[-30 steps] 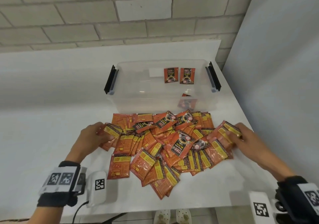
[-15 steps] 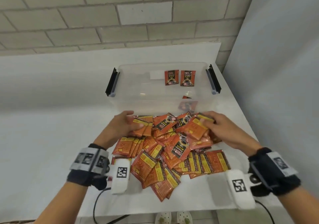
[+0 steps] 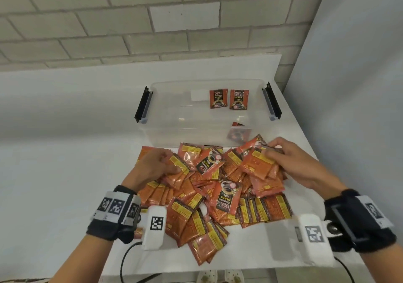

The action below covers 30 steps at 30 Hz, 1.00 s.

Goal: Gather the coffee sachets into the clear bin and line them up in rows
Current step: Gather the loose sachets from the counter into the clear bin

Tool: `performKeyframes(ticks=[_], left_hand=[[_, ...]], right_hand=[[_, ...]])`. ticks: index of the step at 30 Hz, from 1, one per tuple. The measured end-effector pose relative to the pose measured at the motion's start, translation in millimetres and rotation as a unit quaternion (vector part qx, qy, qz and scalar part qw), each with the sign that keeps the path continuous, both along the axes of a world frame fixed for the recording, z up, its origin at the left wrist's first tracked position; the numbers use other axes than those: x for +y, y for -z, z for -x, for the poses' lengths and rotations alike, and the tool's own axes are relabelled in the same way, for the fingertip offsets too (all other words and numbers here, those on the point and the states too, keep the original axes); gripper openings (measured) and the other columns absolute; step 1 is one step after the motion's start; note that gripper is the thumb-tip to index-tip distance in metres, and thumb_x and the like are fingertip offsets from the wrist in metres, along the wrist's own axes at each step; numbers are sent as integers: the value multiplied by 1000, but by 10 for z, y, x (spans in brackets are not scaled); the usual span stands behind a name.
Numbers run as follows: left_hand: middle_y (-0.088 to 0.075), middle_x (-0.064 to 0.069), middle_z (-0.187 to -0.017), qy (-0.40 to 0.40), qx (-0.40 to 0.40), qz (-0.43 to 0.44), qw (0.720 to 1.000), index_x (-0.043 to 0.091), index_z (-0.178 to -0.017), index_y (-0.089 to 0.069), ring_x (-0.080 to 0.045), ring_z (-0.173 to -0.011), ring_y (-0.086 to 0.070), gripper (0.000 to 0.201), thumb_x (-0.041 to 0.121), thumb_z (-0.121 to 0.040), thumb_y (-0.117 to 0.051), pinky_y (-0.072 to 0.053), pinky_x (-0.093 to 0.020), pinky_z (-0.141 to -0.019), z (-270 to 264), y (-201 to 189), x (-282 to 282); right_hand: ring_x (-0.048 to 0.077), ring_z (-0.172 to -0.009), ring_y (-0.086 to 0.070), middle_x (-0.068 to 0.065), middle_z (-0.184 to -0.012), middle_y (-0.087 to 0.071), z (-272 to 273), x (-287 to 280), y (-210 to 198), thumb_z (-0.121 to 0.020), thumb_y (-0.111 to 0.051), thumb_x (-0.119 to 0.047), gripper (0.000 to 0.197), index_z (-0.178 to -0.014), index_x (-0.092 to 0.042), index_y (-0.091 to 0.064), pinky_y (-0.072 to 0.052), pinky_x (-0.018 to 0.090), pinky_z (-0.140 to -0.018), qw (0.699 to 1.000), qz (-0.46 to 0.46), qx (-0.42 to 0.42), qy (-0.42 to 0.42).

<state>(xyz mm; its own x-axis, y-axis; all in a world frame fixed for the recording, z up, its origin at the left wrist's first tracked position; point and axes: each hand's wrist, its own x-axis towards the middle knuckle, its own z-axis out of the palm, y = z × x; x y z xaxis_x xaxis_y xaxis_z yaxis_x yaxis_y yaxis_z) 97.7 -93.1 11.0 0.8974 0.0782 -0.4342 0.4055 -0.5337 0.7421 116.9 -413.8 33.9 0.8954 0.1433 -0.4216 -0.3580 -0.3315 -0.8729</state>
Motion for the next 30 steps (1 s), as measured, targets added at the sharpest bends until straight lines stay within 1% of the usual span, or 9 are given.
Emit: performKeyframes(ticks=[4,7,13,17,20,23,25,27,30], left_hand=[[-60,-5,-109,-2,27,-19,999,21,-118,-50,-25,-97,-64,55,21,-73,-82,-56,-46,-82,41,73,79],[-45,-11,-134,5,-5,-139,990,20,-140,-36,-31,-119,-51,92,34,-64,-87,-45,-52,-99,46,108,35],[-71,-6,-98,-59,-48,1,997,15,-96,-65,-26,-81,-70,28,22,-74,-80,-55,-44,-84,62,-59,211],[-65,-12,-108,-126,-63,-27,990,10,-97,-66,-30,-98,-63,31,23,-74,-80,-51,-46,-90,-2,-52,487],[-46,-9,-111,-120,-35,-184,975,19,-103,-58,-36,-121,-39,32,36,-80,-75,-35,-45,-100,-11,30,458],[-63,-4,-101,-120,-60,-122,983,19,-97,-62,-30,-107,-57,29,31,-77,-79,-39,-48,-101,-50,71,444],[-69,-7,-101,-136,-59,-103,984,18,-92,-64,-28,-98,-63,29,30,-72,-83,-45,-49,-97,-66,74,464],[-70,-10,-100,-163,-64,-60,983,13,-95,-66,-25,-90,-65,31,23,-72,-83,-51,-40,-84,-81,68,499],[-70,-14,-102,-191,-108,9,976,4,-105,-65,-21,-81,-65,35,12,-74,-80,-49,-26,-66,-53,-45,555]], right_hand=[[20,-82,-68,12,-105,-64,91,-71,133,-96,-56,-17,21,-116,-15,-50,-57,30,-68,999,6,33,-36],[19,-92,-67,-3,-104,-59,153,-25,289,-94,-59,-22,34,-124,-24,-41,-58,34,-78,995,77,11,-70],[19,-83,-68,5,-96,-67,105,-72,265,-95,-58,-16,5,-100,-17,-57,-57,34,-75,995,91,-12,-46],[12,-58,-67,12,-83,-66,36,-206,172,-94,-58,-11,4,-90,-12,-56,-52,23,-50,997,70,-25,15],[12,-60,-66,9,-86,-66,-4,-165,220,-94,-59,-13,4,-94,-14,-55,-48,19,-45,991,125,-34,-14],[16,-69,-65,5,-88,-65,-49,-102,312,-94,-59,-15,11,-103,-10,-55,-46,17,-45,987,155,-34,-11],[25,-74,-69,10,-91,-67,-88,-110,326,-94,-59,-16,13,-105,-11,-54,-56,30,-58,989,146,-23,8],[26,-75,-71,13,-95,-68,-116,-151,289,-94,-58,-13,8,-100,-15,-53,-59,39,-66,993,117,-21,29],[20,-68,-67,16,-98,-66,-119,-246,166,-95,-56,-9,10,-94,-17,-52,-52,31,-57,994,74,-42,67]])
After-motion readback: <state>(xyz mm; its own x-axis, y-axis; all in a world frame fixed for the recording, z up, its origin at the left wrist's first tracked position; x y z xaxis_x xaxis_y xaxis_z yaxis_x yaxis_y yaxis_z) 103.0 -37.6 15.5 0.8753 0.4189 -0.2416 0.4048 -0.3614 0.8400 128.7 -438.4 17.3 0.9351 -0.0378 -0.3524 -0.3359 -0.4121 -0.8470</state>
